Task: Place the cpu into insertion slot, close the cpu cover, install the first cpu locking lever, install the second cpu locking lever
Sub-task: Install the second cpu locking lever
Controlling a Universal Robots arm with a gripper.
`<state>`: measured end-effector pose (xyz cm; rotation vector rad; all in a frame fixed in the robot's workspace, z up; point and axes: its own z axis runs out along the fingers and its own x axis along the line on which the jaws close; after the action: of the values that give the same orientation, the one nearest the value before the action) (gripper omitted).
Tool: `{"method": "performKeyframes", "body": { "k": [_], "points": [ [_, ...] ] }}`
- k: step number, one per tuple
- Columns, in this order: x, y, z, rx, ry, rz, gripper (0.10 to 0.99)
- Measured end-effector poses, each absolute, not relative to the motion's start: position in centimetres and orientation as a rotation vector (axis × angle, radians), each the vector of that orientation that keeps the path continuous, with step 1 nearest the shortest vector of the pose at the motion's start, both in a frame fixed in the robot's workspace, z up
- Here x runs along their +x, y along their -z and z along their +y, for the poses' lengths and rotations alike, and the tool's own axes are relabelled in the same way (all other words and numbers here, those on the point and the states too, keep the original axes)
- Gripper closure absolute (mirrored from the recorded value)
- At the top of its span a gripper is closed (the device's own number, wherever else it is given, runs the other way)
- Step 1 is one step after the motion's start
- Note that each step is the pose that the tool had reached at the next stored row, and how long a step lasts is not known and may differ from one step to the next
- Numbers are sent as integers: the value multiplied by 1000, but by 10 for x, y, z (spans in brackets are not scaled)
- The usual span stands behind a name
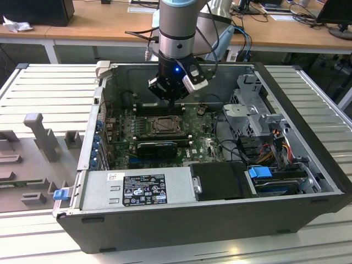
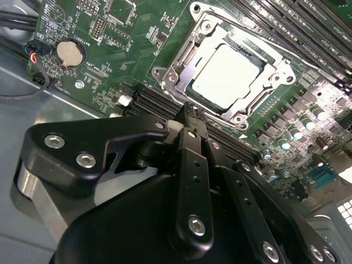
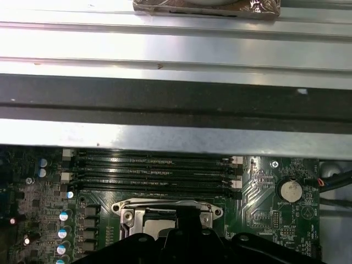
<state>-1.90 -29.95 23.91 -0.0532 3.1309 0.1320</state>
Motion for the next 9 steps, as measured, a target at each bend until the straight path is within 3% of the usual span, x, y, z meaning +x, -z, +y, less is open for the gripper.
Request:
{"method": "performKeyframes", "body": {
  "k": [9],
  "points": [
    [-19,-251,-303,-53,-132,3131,980]
  ]
}}
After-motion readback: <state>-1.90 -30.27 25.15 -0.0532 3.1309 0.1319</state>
